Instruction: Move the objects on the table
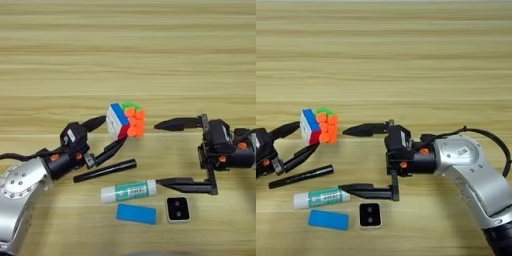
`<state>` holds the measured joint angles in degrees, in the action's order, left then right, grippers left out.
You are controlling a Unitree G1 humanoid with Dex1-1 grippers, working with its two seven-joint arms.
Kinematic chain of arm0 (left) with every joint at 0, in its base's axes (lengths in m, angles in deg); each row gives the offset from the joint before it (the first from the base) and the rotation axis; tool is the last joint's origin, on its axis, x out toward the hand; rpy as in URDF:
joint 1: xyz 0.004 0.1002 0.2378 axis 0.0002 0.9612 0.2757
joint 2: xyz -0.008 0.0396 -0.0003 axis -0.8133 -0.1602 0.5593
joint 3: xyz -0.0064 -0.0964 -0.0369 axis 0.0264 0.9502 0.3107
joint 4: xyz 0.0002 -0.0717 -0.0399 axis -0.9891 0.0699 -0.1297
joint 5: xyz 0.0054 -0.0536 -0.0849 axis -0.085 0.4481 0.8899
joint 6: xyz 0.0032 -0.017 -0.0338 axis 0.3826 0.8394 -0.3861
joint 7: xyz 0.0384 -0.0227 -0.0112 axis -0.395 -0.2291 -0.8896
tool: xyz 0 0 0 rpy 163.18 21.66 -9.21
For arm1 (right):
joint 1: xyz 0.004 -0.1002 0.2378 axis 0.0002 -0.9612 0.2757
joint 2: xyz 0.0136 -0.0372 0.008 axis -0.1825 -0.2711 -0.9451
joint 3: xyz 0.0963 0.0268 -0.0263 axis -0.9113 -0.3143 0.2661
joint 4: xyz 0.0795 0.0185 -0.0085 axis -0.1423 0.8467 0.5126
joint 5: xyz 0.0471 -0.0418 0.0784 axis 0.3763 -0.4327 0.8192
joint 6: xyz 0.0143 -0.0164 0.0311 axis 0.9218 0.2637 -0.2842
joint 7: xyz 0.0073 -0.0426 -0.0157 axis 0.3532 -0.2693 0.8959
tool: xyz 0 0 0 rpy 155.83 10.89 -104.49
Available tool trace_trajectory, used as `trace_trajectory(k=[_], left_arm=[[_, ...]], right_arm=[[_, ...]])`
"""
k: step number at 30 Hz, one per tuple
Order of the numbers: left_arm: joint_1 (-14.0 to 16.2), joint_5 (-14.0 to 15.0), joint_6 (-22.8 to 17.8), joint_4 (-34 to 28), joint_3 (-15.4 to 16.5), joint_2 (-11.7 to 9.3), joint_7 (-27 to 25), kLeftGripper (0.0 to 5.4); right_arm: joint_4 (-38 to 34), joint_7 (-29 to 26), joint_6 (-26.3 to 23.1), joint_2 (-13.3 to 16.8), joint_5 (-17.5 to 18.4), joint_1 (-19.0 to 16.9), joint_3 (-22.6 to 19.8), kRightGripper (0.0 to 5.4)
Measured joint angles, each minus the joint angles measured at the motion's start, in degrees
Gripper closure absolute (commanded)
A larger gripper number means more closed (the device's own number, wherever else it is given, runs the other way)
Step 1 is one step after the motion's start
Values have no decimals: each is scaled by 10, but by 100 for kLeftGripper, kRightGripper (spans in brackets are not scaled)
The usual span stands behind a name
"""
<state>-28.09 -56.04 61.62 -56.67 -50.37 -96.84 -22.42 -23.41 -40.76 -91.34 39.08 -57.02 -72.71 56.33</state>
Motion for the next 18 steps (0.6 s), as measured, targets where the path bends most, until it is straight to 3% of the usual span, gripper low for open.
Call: trace_trajectory(k=[3,9,18], left_arm=[[-2,-8,4,17,-1,0,0,213],[-29,-71,4,115,-1,-2,35,213],[-38,-90,10,158,-3,1,44,213]], right_arm=[[0,1,0,0,0,0,0,0],[-4,3,0,0,0,0,-1,0],[-5,3,1,0,0,0,-3,0]])
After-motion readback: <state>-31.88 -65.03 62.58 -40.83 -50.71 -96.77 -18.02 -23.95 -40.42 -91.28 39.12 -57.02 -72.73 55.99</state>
